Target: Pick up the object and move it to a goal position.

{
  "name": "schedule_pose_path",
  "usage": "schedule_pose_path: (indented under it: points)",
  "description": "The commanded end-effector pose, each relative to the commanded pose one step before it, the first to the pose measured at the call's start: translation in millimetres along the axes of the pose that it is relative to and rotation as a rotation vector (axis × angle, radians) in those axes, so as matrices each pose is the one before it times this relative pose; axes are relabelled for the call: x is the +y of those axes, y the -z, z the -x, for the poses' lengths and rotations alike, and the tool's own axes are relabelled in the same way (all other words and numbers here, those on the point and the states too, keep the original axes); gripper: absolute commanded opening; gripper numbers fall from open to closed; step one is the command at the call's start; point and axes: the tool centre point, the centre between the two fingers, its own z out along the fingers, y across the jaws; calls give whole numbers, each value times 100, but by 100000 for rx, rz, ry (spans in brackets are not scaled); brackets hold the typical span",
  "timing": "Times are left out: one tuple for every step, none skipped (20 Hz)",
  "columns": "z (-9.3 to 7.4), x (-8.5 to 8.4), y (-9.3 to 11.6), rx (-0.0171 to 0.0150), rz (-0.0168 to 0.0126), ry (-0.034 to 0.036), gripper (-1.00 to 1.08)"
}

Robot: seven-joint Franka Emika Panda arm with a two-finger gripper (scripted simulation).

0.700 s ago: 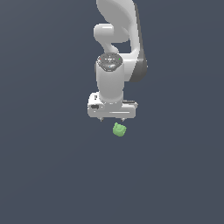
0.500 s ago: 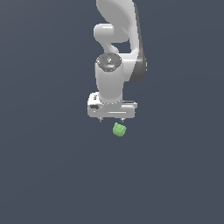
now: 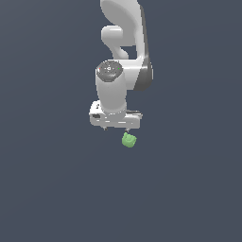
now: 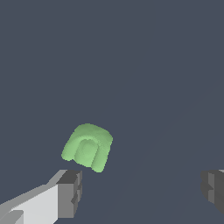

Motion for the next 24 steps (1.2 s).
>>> schedule_pose_path:
  points:
    - [5, -86, 10, 7, -25, 84, 100]
    - [3, 7, -38, 1, 10, -239, 100]
    - [6, -32, -55, 20, 20, -300, 100]
    - [8, -61, -73, 39, 30, -375, 100]
    - [9, -73, -91, 59, 41, -478, 100]
    - [11, -95, -109, 76, 50, -566, 100]
    - [14, -113, -127, 93, 59, -657, 100]
    - [17, -129, -144, 107, 66, -746, 100]
    - [21, -142, -160, 119, 72, -837, 100]
    - [27, -157, -180, 130, 78, -937, 100]
    - [33, -169, -198, 142, 84, -1041, 100]
    - [40, -183, -215, 156, 89, -1133, 100]
    - [48, -201, -232, 173, 94, -1223, 100]
    - [57, -216, -250, 190, 99, -1320, 100]
    - [67, -230, -267, 207, 102, -1418, 100]
    - [78, -243, -285, 224, 105, -1518, 100]
    - [91, -258, -302, 241, 107, -1614, 100]
    - [105, -271, -319, 260, 108, -1713, 100]
    - [120, -282, -335, 279, 107, -1813, 100]
    - [134, -286, -341, 289, 102, -1849, 100]
    - [136, -266, -321, 277, 90, -1755, 100]
    - [136, -247, -301, 264, 79, -1653, 100]
    - [135, -228, -281, 251, 68, -1552, 100]
    - [133, -211, -261, 236, 59, -1449, 100]
